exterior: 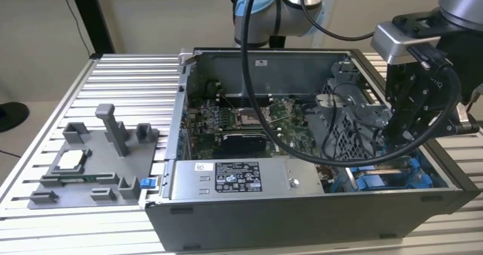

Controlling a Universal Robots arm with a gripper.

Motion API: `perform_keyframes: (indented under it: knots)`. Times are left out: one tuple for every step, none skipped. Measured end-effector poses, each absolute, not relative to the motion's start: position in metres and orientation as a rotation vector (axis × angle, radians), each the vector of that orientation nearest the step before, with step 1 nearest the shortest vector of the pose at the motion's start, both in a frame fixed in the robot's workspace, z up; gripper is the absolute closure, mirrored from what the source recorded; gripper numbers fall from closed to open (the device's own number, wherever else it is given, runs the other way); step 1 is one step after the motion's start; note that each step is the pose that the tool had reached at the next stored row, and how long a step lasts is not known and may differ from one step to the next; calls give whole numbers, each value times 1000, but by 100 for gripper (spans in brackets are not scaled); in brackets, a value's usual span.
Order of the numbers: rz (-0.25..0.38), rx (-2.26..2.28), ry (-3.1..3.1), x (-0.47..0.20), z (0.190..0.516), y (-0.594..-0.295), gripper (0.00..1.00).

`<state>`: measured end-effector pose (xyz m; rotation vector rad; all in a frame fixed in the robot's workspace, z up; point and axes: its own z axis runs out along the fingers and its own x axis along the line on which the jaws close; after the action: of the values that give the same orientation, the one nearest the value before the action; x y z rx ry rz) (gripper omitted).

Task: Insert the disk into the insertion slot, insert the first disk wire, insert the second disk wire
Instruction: 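Insert the first disk wire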

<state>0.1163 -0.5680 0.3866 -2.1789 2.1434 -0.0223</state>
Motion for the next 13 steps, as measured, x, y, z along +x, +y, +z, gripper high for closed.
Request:
perform_keyframes:
  knots:
    - [-23,-2178,2143,116,387,-568,100]
    - [-25,-2177,2142,116,386,-568,100]
    - [-26,-2177,2141,116,386,-568,100]
    - [-27,-2176,2140,116,386,-568,100]
    - [-28,-2176,2140,116,386,-568,100]
    - [-28,-2176,2140,116,386,-568,100]
    - [-29,-2175,2140,116,386,-568,100]
    - [-29,-2175,2140,116,386,-568,100]
    - [-29,-2175,2140,115,386,-568,100]
    - [-29,-2175,2140,115,386,-568,100]
    - [-29,-2175,2140,115,386,-568,100]
    - [-29,-2175,2140,115,386,-568,100]
    - [-29,-2175,2140,115,386,-568,100]
